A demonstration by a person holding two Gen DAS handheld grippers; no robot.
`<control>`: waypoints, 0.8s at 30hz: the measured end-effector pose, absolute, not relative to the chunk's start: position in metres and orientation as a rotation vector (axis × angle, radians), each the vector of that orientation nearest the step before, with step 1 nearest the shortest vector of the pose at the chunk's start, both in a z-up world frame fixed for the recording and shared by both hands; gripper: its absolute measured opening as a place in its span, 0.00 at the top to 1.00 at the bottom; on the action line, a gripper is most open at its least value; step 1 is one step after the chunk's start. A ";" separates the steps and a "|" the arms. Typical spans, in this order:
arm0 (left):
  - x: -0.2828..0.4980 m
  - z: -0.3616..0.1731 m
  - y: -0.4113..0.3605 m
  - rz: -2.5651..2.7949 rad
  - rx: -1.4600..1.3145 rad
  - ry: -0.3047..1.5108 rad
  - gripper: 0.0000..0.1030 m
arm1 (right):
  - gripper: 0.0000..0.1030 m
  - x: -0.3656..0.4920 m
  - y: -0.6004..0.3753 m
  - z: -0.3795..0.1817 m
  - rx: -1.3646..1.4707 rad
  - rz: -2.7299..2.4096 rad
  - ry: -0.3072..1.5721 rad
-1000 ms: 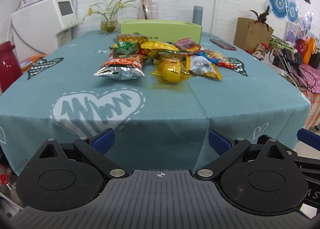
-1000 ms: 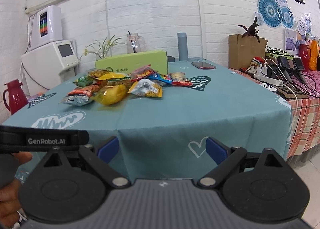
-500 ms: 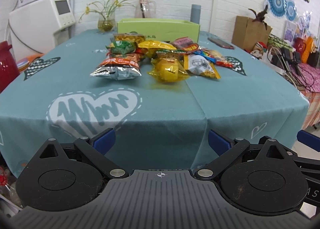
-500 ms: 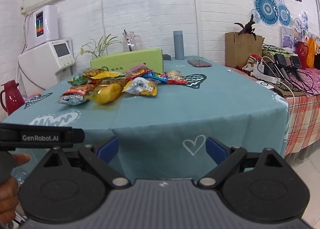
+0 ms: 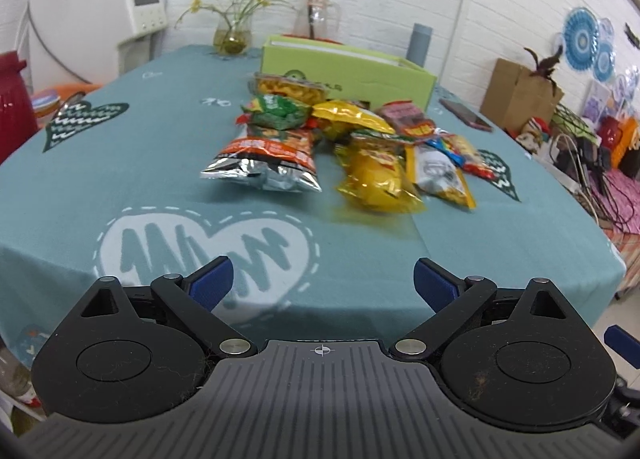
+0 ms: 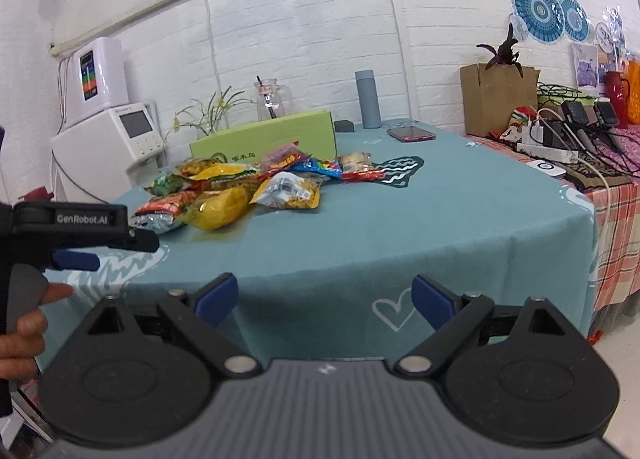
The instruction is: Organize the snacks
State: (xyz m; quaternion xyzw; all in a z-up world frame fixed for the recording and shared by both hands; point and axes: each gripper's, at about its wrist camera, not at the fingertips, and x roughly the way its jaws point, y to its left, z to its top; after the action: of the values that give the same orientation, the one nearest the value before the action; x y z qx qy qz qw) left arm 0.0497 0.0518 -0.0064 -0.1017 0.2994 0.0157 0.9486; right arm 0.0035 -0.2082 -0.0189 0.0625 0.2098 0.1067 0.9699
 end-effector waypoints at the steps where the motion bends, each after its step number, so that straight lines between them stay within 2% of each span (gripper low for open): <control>1: 0.052 -0.007 0.056 0.032 -0.209 0.612 0.16 | 0.10 0.012 -0.207 -0.018 0.128 0.233 0.431; 8: 0.072 0.004 0.077 0.007 -0.246 0.624 0.16 | 0.10 0.087 -0.168 -0.005 0.038 0.338 0.463; 14: 0.109 0.018 0.093 0.013 -0.250 0.645 0.16 | 0.10 0.138 -0.157 -0.022 0.004 0.352 0.608; 16: 0.128 0.026 0.105 0.005 -0.266 0.652 0.16 | 0.09 0.142 -0.156 -0.022 -0.045 0.361 0.600; 20: 0.169 0.042 0.134 -0.029 -0.262 0.660 0.17 | 0.10 0.160 -0.147 0.003 -0.025 0.438 0.597; 24: 0.204 0.052 0.159 -0.060 -0.236 0.675 0.18 | 0.10 0.175 -0.092 0.034 -0.044 0.652 0.538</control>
State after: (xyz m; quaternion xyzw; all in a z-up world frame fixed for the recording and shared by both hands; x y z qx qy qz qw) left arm 0.2040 0.1587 0.0524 -0.1155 0.3304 -0.0295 0.9363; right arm 0.1753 -0.0920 0.0344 -0.0213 0.2610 0.3164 0.9118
